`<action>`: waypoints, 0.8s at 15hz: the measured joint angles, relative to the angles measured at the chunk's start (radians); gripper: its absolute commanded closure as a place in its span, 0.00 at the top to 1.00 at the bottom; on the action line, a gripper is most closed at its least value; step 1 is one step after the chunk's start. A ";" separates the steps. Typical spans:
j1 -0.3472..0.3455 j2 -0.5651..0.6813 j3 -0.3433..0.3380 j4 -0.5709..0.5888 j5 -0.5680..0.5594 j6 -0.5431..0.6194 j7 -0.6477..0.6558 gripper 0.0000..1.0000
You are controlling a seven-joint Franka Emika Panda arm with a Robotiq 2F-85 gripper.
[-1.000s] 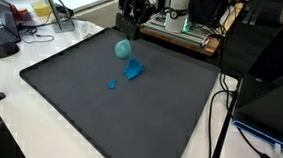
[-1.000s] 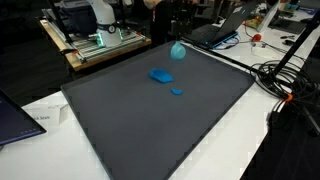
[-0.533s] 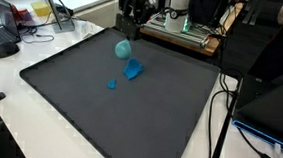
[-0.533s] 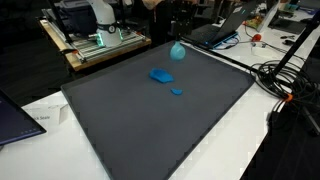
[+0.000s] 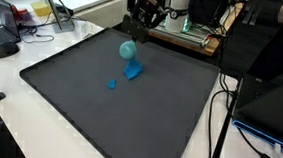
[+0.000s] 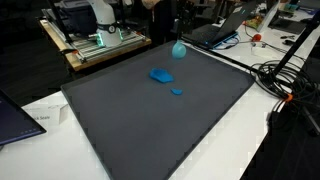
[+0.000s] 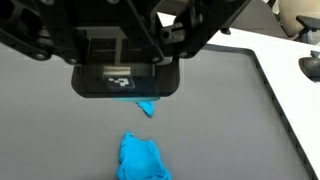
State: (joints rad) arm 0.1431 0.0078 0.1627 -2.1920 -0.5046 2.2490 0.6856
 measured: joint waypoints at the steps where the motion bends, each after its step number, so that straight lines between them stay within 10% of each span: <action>1: 0.007 0.006 0.004 0.002 -0.014 -0.015 0.007 0.21; 12: 0.109 0.154 0.025 0.142 -0.123 -0.255 0.005 0.21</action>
State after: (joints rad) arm 0.2516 0.1622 0.1877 -2.0504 -0.6273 1.9942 0.6911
